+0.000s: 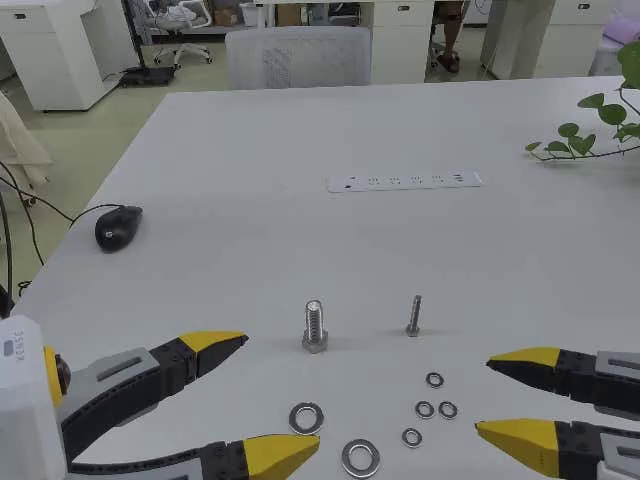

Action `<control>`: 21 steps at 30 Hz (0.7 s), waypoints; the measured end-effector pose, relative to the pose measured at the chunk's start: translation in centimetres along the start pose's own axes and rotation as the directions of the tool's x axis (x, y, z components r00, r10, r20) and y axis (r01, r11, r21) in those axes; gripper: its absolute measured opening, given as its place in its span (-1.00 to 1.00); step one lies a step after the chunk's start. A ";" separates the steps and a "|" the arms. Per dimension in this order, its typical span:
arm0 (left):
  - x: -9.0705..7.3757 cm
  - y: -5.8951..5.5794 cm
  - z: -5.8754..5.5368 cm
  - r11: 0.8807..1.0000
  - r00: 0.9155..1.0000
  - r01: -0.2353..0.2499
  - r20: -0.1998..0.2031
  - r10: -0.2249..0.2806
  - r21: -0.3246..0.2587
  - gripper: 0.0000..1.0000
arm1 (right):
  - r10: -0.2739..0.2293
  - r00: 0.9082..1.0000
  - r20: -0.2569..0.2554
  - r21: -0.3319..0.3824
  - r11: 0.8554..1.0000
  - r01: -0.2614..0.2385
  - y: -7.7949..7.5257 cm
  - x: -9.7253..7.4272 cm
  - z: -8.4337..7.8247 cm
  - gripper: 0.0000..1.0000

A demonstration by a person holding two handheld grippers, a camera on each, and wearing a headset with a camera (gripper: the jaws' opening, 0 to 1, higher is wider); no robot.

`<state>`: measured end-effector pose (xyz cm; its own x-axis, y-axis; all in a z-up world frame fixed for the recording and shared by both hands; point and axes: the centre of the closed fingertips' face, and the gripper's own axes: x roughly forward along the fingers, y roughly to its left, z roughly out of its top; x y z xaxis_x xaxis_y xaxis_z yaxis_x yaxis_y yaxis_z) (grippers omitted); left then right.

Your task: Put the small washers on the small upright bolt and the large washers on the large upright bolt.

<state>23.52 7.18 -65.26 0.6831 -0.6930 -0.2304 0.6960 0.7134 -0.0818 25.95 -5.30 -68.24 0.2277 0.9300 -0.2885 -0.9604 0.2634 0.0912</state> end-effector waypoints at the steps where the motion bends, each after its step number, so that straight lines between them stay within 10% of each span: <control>1: -0.1 0.0 0.0 1.000 1.000 -0.002 -0.002 0.002 -0.001 0.18 | -0.005 1.000 0.009 0.003 1.000 0.005 0.0 0.0 0.2 -0.25; 21: 0.1 0.0 -0.4 1.000 1.000 -0.013 -0.011 0.013 0.002 0.19 | -0.013 1.000 -0.013 -0.006 1.000 0.013 -0.5 -0.8 -0.5 -0.25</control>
<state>23.53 7.13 -65.66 0.6900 -0.6822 -0.2419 0.6872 0.7224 -0.0770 26.21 -6.29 -68.49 0.2377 0.9231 -0.3022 -0.9583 0.2736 0.0820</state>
